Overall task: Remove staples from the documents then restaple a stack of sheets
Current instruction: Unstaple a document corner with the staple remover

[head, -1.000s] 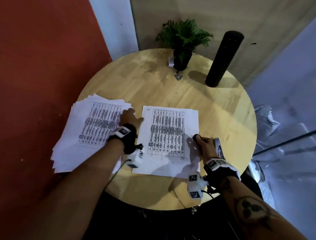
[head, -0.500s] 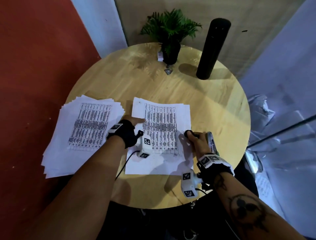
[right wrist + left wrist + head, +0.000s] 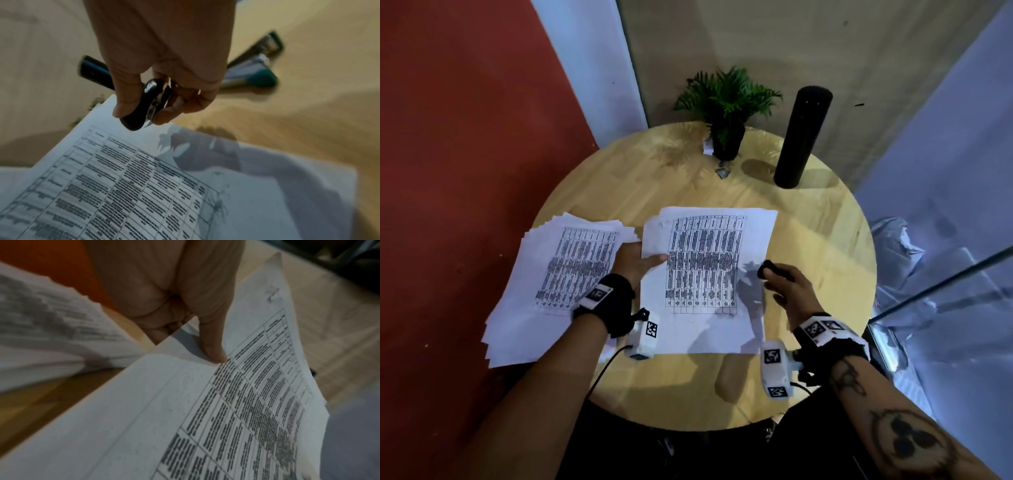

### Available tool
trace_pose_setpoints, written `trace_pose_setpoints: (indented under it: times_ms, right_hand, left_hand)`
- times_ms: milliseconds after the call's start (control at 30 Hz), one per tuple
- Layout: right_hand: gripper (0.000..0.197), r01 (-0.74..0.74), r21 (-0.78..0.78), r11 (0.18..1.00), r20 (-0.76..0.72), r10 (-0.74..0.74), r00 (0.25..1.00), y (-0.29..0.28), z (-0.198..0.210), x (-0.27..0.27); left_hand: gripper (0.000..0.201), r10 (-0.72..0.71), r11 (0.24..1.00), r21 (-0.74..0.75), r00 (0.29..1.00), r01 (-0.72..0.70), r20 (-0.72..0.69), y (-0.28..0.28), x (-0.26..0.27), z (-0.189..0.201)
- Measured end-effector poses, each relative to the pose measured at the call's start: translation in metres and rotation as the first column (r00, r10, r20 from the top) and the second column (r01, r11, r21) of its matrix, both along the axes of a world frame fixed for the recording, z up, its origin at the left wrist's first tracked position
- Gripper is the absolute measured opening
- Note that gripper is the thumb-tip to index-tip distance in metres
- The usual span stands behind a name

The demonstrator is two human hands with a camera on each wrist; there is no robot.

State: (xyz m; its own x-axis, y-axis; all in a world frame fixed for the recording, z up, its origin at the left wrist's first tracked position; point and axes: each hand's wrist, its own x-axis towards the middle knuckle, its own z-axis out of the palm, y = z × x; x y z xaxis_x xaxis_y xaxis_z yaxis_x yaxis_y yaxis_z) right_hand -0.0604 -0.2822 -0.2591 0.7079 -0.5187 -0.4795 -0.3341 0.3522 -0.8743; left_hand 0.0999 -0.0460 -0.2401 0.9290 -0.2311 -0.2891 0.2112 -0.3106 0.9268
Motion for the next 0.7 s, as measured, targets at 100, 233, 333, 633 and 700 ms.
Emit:
trace_pose_setpoints:
  times_ms: [100,233,333,633,700]
  right_hand:
    - [0.022,-0.115,-0.18,0.977,0.129,0.139,0.982,-0.001,0.053,0.004]
    - [0.037,-0.205,-0.67,0.713,0.147,0.398,0.906,-0.004,0.118,0.015]
    - [0.044,-0.263,-0.917,0.298,-0.065,0.541,0.838,-0.001,0.161,0.02]
    - [0.044,-0.319,-0.915,0.246,-0.111,0.608,0.786,0.012,0.24,0.013]
    - [0.043,-0.311,-0.921,0.235,-0.094,0.64,0.762,0.015,0.253,0.008]
  left_hand:
    - [0.025,-0.011,0.993,-0.113,0.999,0.017,0.053,0.009,-0.007,0.027]
    - [0.027,-0.026,0.981,-0.186,0.983,0.06,0.182,0.018,-0.016,0.064]
    - [0.025,-0.073,0.977,-0.177,0.963,0.122,0.259,0.027,-0.015,0.085]
    - [0.029,-0.139,0.957,-0.184,0.912,0.224,0.385,0.044,-0.03,0.164]
    - [0.066,-0.027,0.972,-0.186,0.85,0.146,0.527,0.042,-0.033,0.187]
